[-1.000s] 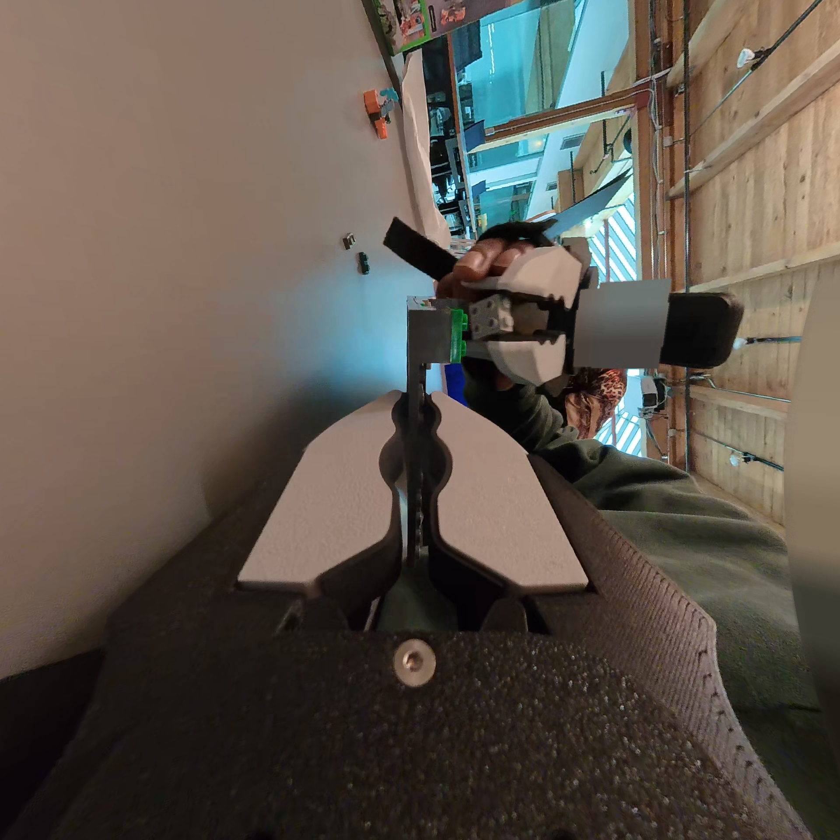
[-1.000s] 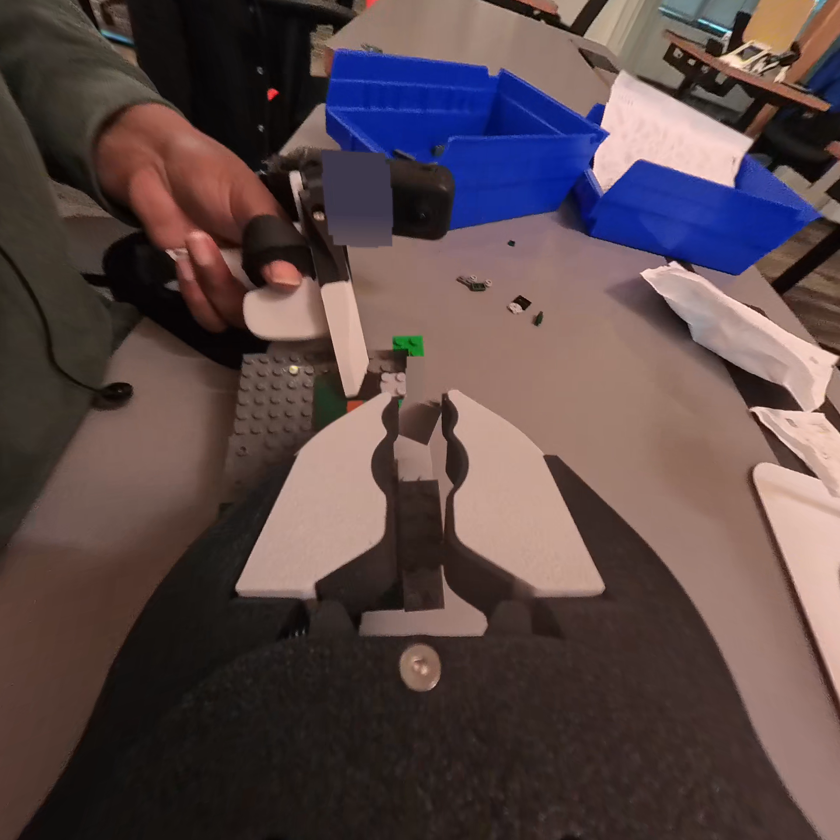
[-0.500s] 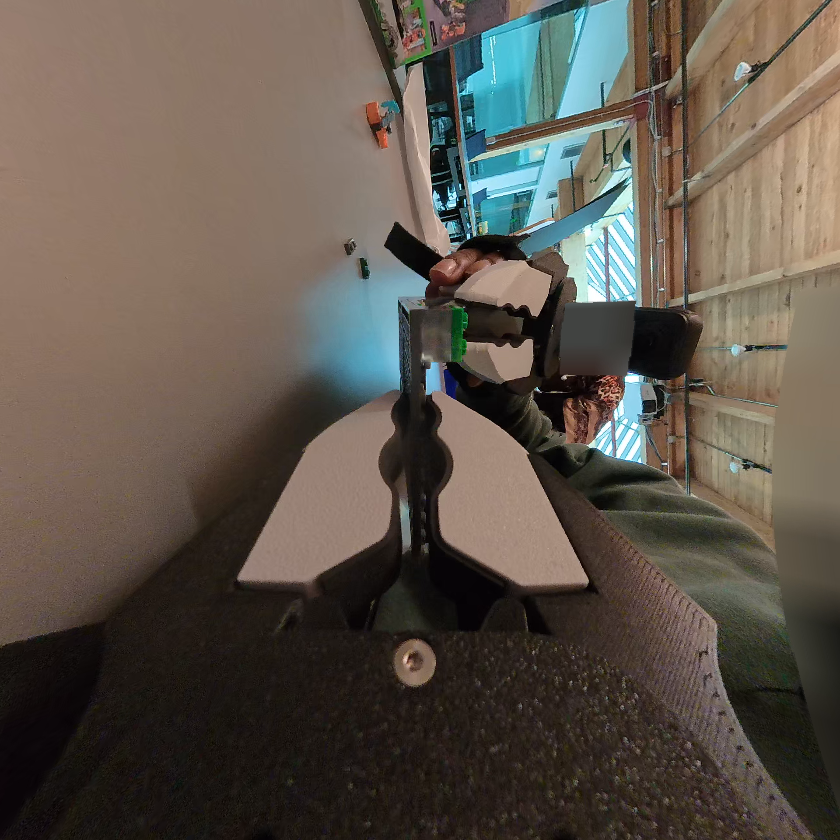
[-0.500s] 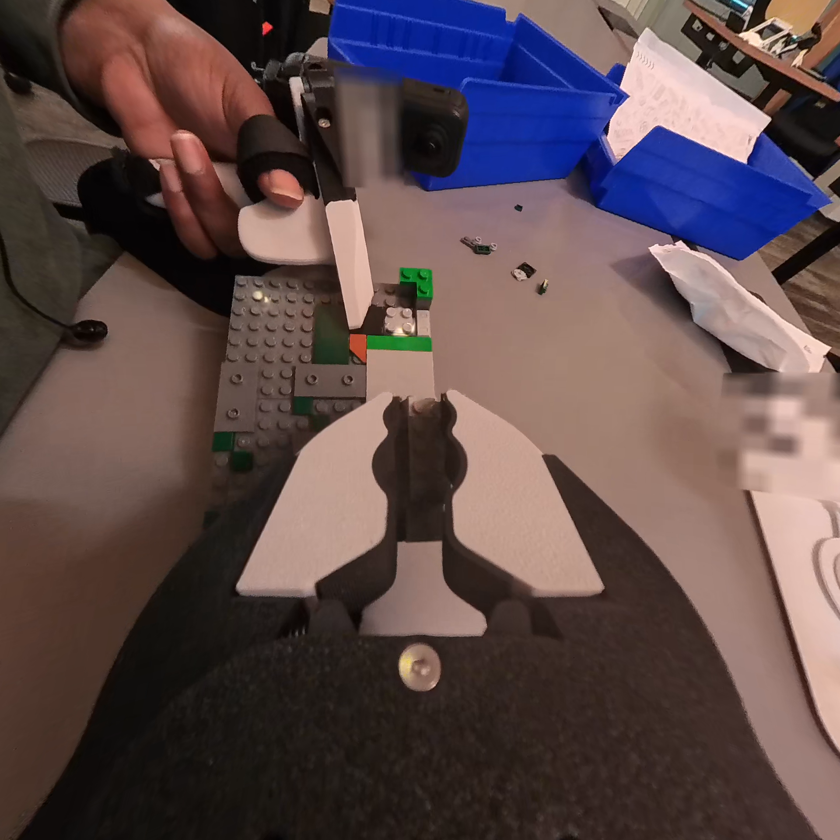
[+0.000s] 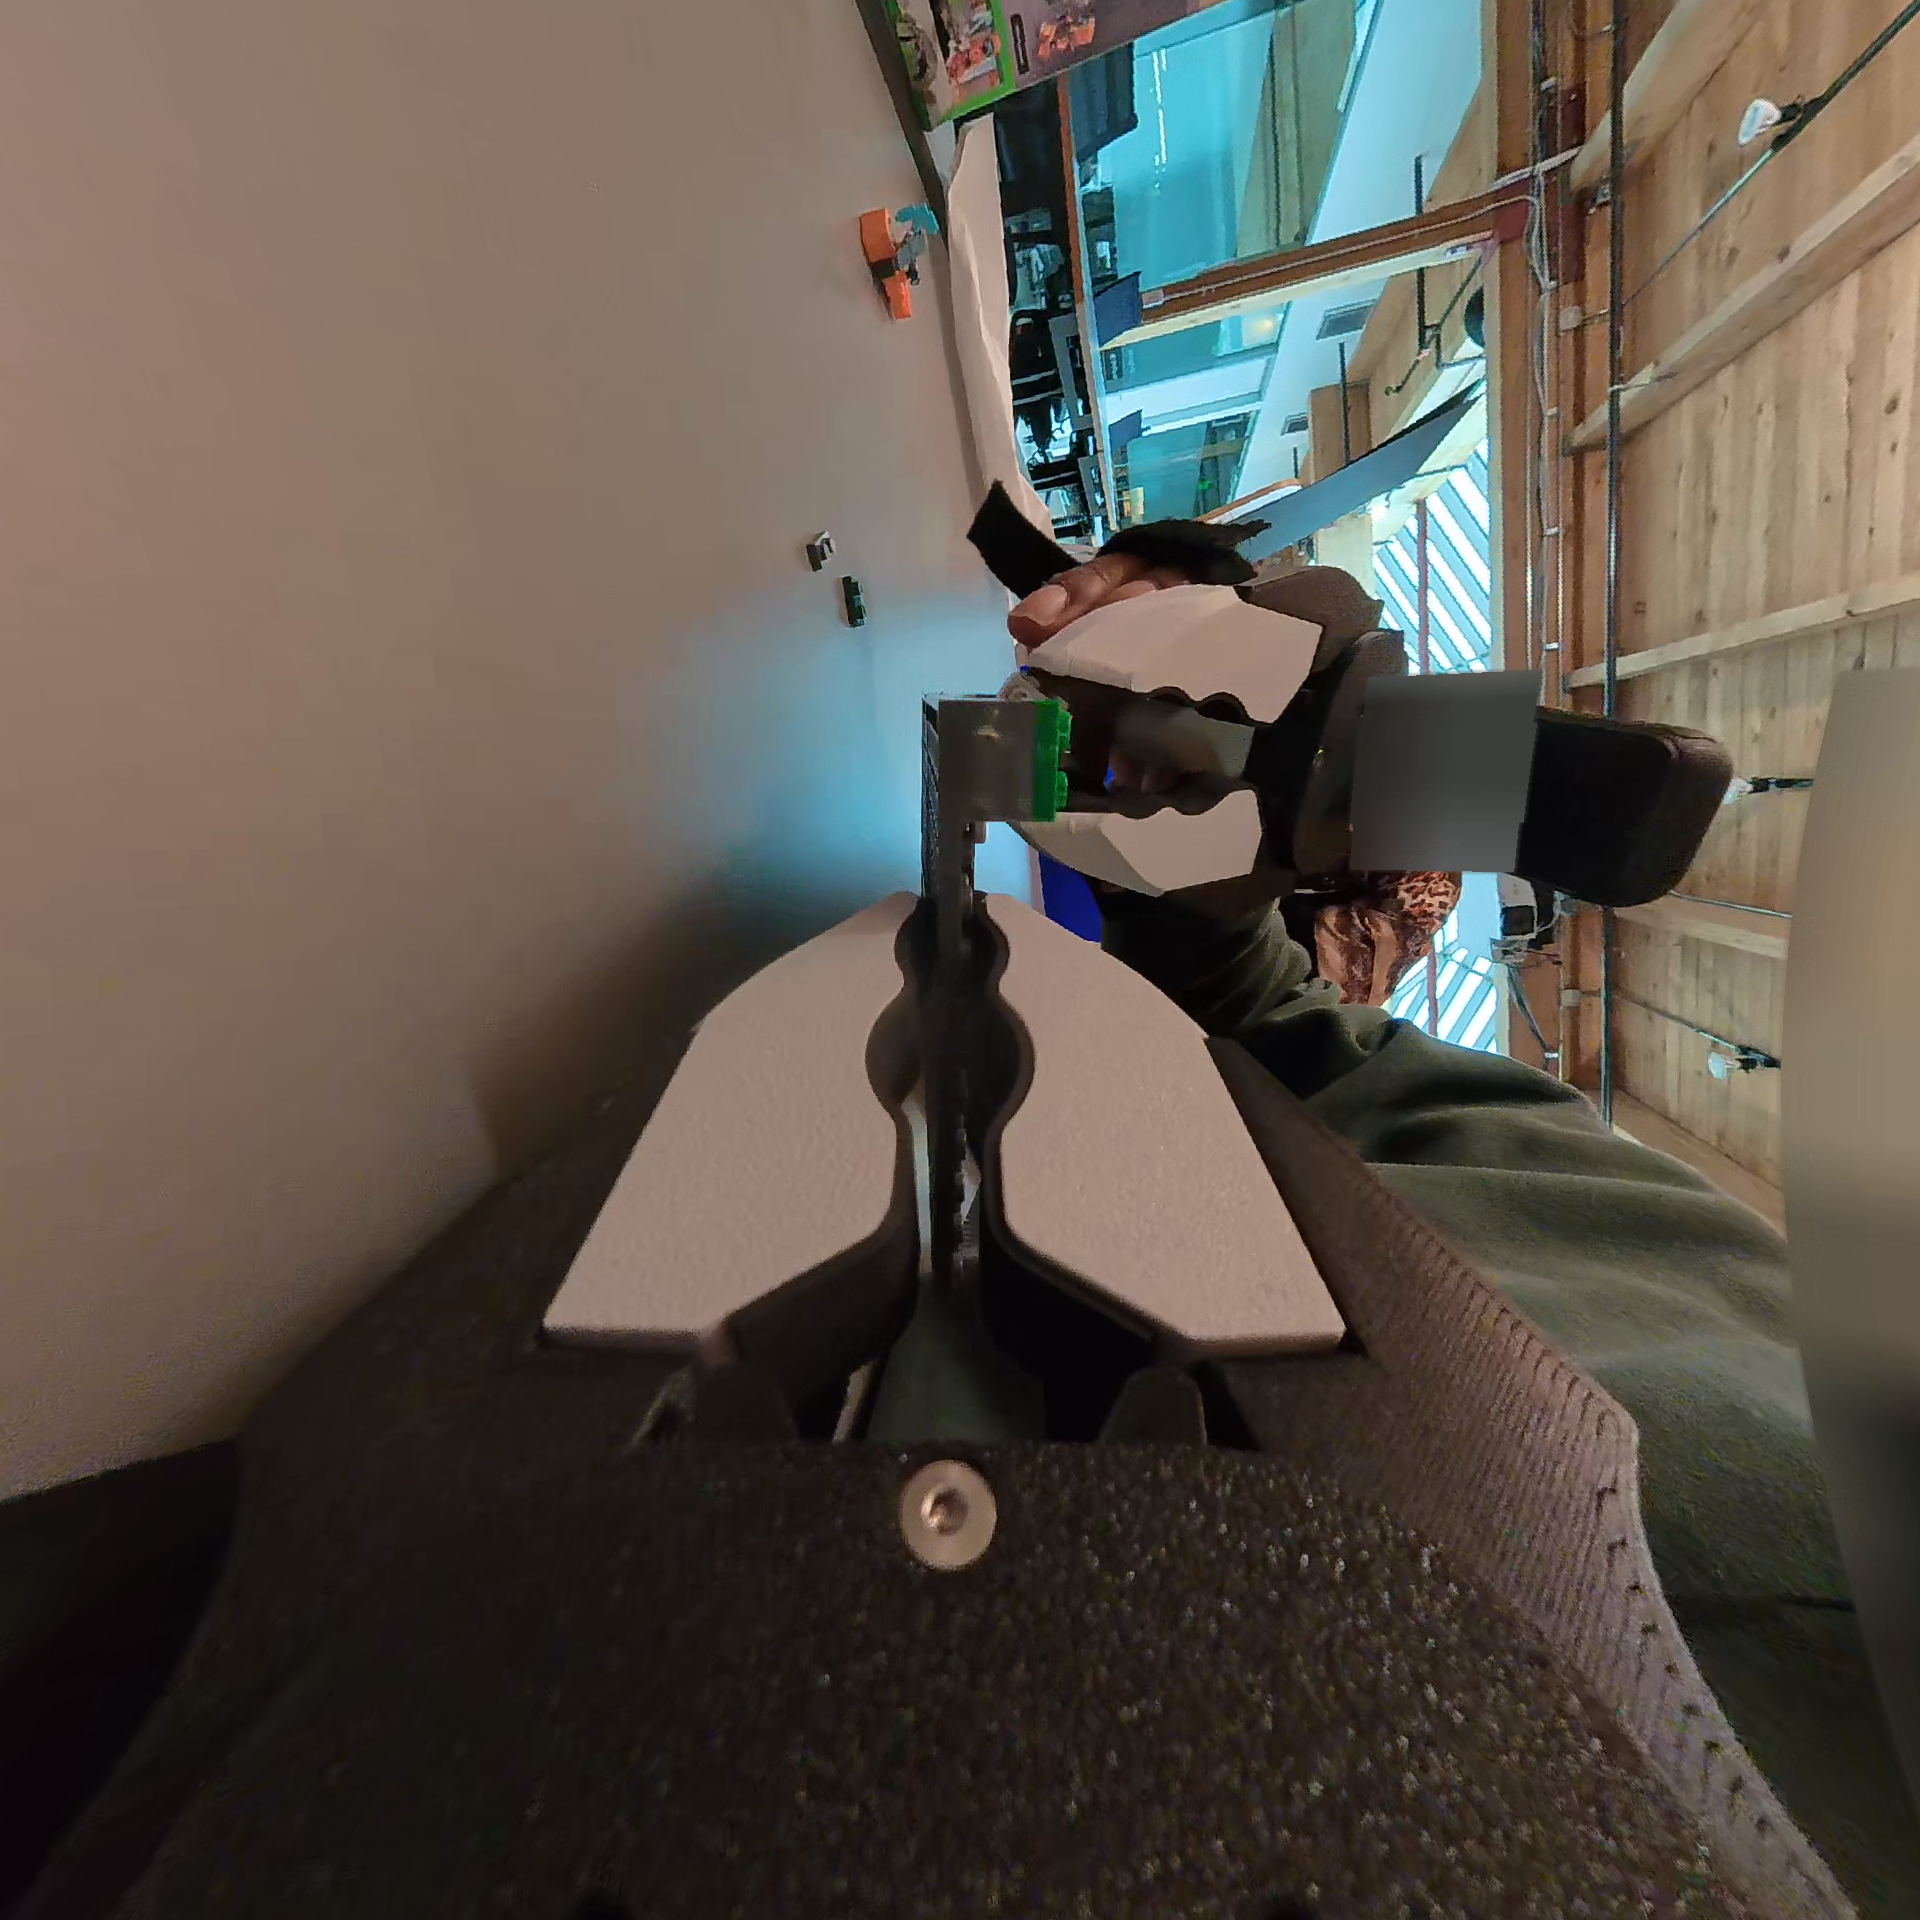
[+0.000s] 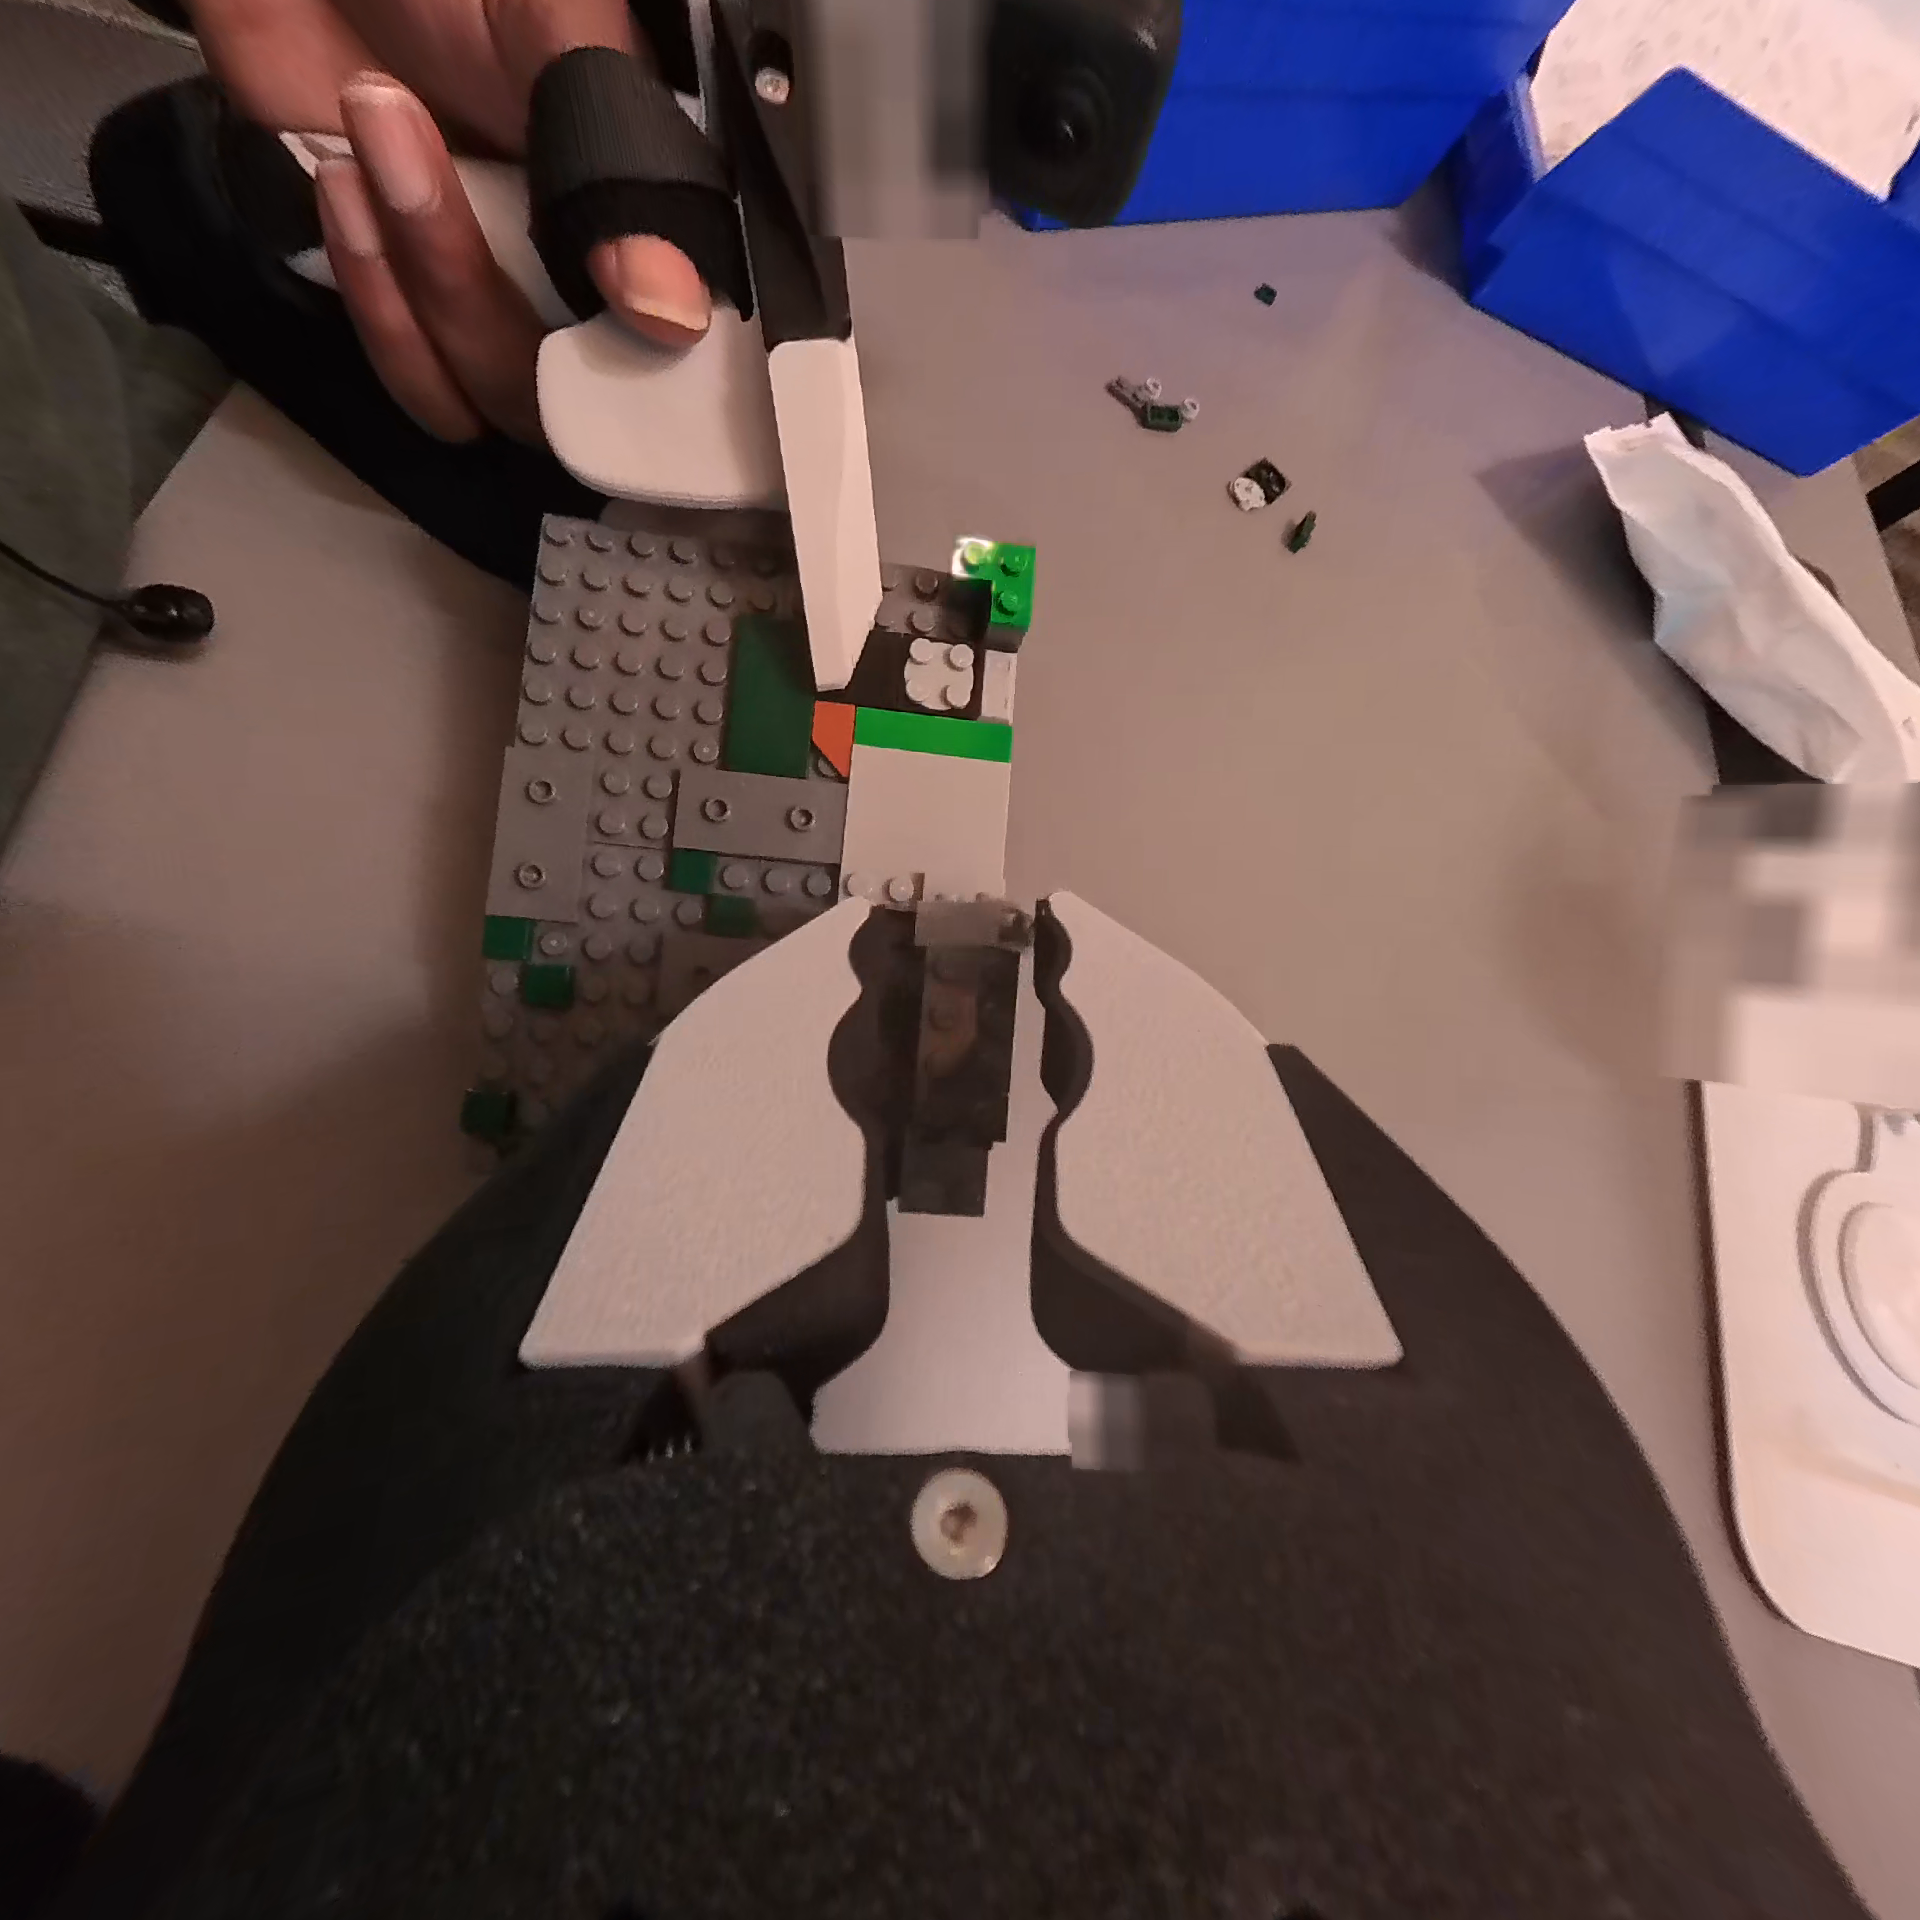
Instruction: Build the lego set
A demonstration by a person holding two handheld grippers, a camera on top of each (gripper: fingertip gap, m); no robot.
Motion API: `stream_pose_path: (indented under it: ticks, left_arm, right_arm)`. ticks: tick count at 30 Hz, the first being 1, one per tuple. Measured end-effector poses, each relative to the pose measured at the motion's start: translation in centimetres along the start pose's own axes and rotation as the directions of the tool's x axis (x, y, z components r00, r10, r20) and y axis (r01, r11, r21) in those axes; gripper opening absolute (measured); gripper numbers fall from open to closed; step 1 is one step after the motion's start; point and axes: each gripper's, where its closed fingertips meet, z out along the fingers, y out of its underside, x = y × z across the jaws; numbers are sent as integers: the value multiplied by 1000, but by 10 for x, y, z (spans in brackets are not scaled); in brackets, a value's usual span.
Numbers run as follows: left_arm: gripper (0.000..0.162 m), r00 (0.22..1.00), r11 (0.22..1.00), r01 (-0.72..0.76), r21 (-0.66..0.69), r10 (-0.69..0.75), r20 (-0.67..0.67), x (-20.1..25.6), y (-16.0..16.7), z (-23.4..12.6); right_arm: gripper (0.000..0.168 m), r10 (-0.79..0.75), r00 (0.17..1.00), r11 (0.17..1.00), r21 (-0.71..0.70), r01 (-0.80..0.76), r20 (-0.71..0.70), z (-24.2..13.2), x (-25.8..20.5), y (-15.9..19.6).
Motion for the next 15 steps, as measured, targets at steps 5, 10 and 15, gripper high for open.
stream_pose_path:
  ticks: [5, 10, 15]
  left_arm:
    - [6, 1000, 1000, 6, 10, -6, 1, 0, -1, 0]
    - [6, 1000, 1000, 3, 7, -3, 4, 0, -1, 0]
    - [6, 1000, 1000, 14, 13, -14, 1, -1, 0, -1]
  right_arm:
    - [26, -17, 1000, 1000, -22, 17, 1, -2, -2, -2]
    - [25, -24, 1000, 999, -32, 24, -10, -4, -3, -2]
    - [25, -25, 1000, 999, -39, 24, -19, -7, -3, -4]
